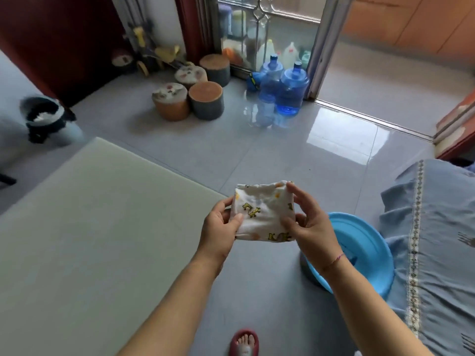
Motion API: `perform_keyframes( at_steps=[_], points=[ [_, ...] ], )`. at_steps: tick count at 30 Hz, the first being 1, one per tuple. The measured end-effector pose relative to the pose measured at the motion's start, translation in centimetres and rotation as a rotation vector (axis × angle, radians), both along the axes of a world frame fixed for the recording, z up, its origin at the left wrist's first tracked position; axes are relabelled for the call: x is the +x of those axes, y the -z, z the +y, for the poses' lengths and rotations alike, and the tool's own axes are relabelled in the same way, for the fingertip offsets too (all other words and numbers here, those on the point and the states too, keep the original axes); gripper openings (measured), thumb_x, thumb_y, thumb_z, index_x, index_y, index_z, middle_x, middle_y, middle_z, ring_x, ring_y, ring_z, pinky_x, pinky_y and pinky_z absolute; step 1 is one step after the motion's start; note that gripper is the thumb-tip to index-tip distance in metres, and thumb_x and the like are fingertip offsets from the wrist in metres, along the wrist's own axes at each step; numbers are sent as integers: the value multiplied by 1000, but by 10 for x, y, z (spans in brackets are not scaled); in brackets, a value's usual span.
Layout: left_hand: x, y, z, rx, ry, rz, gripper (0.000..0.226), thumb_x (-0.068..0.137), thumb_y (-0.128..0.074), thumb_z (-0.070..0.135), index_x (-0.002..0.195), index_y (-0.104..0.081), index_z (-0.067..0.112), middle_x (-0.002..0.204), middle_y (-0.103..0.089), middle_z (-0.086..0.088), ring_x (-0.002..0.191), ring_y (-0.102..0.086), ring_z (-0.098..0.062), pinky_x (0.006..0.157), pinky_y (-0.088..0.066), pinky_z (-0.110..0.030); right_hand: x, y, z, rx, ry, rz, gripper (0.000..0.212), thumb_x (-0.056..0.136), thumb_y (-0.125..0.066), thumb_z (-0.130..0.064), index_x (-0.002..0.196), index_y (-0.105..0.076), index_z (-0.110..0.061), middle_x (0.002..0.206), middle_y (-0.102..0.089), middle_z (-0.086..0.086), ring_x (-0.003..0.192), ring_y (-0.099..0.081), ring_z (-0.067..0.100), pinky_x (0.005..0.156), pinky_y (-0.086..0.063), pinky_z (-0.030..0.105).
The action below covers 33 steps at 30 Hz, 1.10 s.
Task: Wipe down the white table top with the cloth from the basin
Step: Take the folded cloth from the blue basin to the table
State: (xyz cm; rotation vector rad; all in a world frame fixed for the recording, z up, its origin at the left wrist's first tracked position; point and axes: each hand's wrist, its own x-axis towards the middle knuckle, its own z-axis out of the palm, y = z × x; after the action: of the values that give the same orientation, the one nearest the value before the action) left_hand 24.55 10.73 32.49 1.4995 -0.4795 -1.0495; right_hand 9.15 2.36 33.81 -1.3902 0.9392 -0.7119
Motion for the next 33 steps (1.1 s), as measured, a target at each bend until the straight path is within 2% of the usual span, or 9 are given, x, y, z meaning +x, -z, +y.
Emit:
perform_keyframes(
  at_steps=[5,10,15,21,24,27,29,33],
  points=[
    [23,-42,77,-64,-179,-29,34,91,-54,-3,110,-59,24,93,-74,0,83,-71,-14,61,-53,-19,39,-42,48,-65,-183,-37,66,85,-51,16,118,-50,-41,112,-56,-18,63,-56,3,58,-51,17],
    [22,-76,164,-89,-373,-79,32,91,-55,-2,106,-59,26,91,-74,6,79,-70,-9,60,-51,-17,61,-73,111,-100,-384,-58,68,83,-50,18,116,-51,-42,112,-56,-16,59,-52,1,58,-49,17],
    [16,-102,259,-97,-557,-119,31,91,-55,1,109,-58,26,92,-74,6,82,-69,-8,62,-51,-16,81,-97,184,-121,-558,-90,72,81,-50,19,119,-51,-42,118,-57,-11,61,-51,6,58,-48,17],
    [12,-122,381,-68,-778,-155,30,91,-58,5,110,-59,27,93,-74,4,84,-69,-8,65,-50,-15,112,-113,292,-78,-761,-126,73,82,-50,20,115,-54,-44,111,-60,-19,60,-53,4,55,-48,17],
    [11,-129,445,-52,-876,-158,33,90,-56,2,111,-58,27,94,-74,5,86,-69,-10,64,-52,-18,129,-119,350,-85,-858,-115,74,81,-51,20,117,-52,-45,114,-58,-15,61,-47,11,56,-46,18],
    [10,-134,508,-48,-959,-151,36,89,-52,-2,109,-58,28,93,-74,6,85,-69,-10,63,-53,-20,144,-125,409,-109,-955,-105,74,81,-52,17,119,-51,-46,115,-58,-10,65,-43,19,59,-47,25],
    [8,-135,554,-43,-1005,-150,37,89,-52,-3,109,-58,28,93,-74,6,85,-69,-10,64,-52,-20,152,-126,452,-148,-1005,-90,74,80,-53,15,118,-51,-49,115,-59,-13,60,-40,16,59,-47,27],
    [8,-132,649,-18,-1059,-148,37,88,-52,-3,109,-57,27,93,-74,6,87,-69,-12,66,-53,-21,161,-123,545,-157,-1055,-73,72,80,-56,13,118,-50,-48,114,-57,-17,55,-37,11,56,-48,21]
  ],
)
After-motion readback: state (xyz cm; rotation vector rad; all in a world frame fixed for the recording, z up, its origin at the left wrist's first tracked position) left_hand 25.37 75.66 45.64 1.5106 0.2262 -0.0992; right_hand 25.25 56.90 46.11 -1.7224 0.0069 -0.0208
